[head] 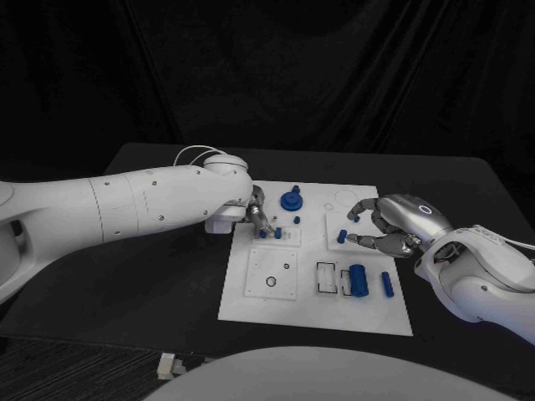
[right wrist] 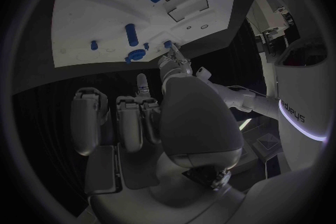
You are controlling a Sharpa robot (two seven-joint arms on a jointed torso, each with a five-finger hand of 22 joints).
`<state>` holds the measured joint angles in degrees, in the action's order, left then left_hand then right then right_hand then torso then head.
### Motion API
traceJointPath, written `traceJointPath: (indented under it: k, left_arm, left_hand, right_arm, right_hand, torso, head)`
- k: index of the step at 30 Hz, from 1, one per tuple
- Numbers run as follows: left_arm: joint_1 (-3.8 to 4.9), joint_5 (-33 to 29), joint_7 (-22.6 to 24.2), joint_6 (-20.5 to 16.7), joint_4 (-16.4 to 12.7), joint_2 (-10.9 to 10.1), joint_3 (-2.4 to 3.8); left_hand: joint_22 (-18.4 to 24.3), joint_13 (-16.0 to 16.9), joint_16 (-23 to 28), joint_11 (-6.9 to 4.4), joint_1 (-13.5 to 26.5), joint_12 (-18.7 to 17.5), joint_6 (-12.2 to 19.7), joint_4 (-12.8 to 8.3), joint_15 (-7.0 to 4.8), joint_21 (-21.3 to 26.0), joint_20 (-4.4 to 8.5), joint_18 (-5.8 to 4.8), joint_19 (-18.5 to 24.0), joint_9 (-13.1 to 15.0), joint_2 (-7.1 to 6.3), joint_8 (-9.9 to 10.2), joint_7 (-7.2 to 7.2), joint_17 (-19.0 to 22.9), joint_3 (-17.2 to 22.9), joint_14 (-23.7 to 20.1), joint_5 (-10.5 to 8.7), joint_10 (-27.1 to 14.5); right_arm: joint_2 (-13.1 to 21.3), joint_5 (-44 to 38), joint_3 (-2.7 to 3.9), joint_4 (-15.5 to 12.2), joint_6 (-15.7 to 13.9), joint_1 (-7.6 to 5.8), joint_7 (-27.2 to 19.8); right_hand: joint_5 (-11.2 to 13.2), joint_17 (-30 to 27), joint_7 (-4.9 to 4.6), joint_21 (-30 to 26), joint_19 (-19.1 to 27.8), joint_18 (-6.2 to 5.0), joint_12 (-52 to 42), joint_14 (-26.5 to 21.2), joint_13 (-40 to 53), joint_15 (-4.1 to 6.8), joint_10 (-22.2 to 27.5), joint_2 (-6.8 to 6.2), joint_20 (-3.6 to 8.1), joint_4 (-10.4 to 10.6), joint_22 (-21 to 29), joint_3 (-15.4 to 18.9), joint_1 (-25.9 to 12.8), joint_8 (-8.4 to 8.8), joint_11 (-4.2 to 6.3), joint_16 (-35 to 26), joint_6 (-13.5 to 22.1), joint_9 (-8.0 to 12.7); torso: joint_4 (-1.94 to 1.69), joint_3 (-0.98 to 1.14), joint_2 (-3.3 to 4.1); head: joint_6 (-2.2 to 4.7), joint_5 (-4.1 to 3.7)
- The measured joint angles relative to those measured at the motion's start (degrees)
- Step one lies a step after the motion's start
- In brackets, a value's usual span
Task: Assemble the parts on the task board
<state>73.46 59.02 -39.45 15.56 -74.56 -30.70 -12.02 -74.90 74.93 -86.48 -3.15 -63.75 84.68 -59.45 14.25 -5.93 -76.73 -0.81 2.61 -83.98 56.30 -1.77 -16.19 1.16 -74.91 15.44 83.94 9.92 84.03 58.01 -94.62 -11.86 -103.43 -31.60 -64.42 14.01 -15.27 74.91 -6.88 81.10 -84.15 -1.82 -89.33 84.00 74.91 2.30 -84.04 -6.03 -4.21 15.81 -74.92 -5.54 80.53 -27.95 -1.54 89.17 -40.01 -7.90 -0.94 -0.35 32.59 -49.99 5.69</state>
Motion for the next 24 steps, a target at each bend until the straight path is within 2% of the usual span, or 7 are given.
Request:
traceJointPath:
  k: [4,8,14,19,24]
  left_arm:
    - [0.00,-0.1,0.2,0.1,0.0,-0.2,0.02]
    - [0.00,-0.2,0.3,0.1,0.0,-0.3,0.04]
    - [0.00,-0.3,0.5,0.1,0.0,-0.5,0.05]
    - [0.00,-0.3,0.5,0.0,0.1,-0.5,0.05]
    - [0.00,-0.3,0.5,0.0,0.1,-0.5,0.00]
  left_hand:
    - [0.0,0.0,0.0,0.00,0.0,0.0,0.0,0.0,0.00,0.0,0.00,0.00,0.0,0.4,0.00,-0.1,0.00,0.0,-0.2,0.0,0.08,0.0]
    - [0.0,0.0,0.0,0.00,0.0,0.0,0.0,-0.2,0.00,0.0,0.00,0.00,0.0,1.8,0.00,-1.5,-0.01,0.0,-0.5,0.0,1.37,0.0]
    - [0.0,0.0,0.0,0.00,0.2,0.0,0.0,-0.3,0.00,0.0,0.00,0.00,0.0,2.2,-0.20,-1.6,-0.01,0.0,-0.6,0.0,1.83,0.0]
    - [0.0,0.0,0.0,0.00,0.2,0.0,0.4,-0.1,0.00,0.0,0.00,0.00,0.0,2.6,-0.20,-1.9,-0.03,0.0,-0.9,0.0,1.83,0.0]
    - [0.0,0.0,0.0,0.00,0.9,0.0,1.2,1.2,0.00,0.0,0.00,0.00,0.0,3.2,0.14,-2.2,0.38,0.0,-2.2,0.0,1.25,0.0]
  right_arm:
    - [0.0,0.0,0.00,0.0,0.1,0.01,0.0]
    - [-0.1,0.0,0.00,0.1,0.1,0.02,0.0]
    - [-0.2,0.1,0.00,0.2,0.3,0.04,0.0]
    - [-0.2,0.1,0.00,0.2,0.4,0.05,0.0]
    - [-0.2,0.2,0.00,0.2,0.4,0.06,0.0]
  right_hand:
    - [0.0,0.0,0.00,0.0,0.0,0.00,0.0,0.0,0.0,0.00,0.0,0.00,0.00,0.0,0.0,0.0,0.0,0.00,0.00,0.0,0.0,0.0]
    - [0.0,0.0,0.00,0.0,0.0,0.00,0.0,0.0,0.0,0.00,0.0,0.00,0.00,0.0,0.0,0.0,0.0,0.00,0.00,0.0,0.0,0.1]
    - [-0.4,0.0,0.00,-0.3,0.0,0.00,0.0,0.0,0.0,0.00,0.0,0.01,0.00,0.0,0.0,0.0,0.0,0.00,0.00,0.0,0.0,0.1]
    - [-0.7,0.0,0.00,-0.3,0.0,0.00,0.0,0.0,0.0,0.00,0.0,0.31,0.00,0.0,0.0,0.0,0.3,0.00,0.00,0.0,0.0,0.2]
    - [-0.9,0.0,0.00,-0.3,0.0,0.00,0.0,0.0,0.0,0.00,0.0,0.31,0.00,0.0,0.0,0.0,0.3,0.00,0.00,0.0,0.0,0.2]
  torso:
    - [-0.01,0.00,-0.01]
    - [-0.01,0.00,-0.01]
    - [-0.01,-0.01,-0.01]
    - [-0.01,-0.01,0.00]
    - [-0.02,-0.01,0.00]
  head:
    - [0.00,0.10]
    - [0.00,0.18]
    - [0.00,0.26]
    - [0.00,0.26]
    - [0.00,0.26]
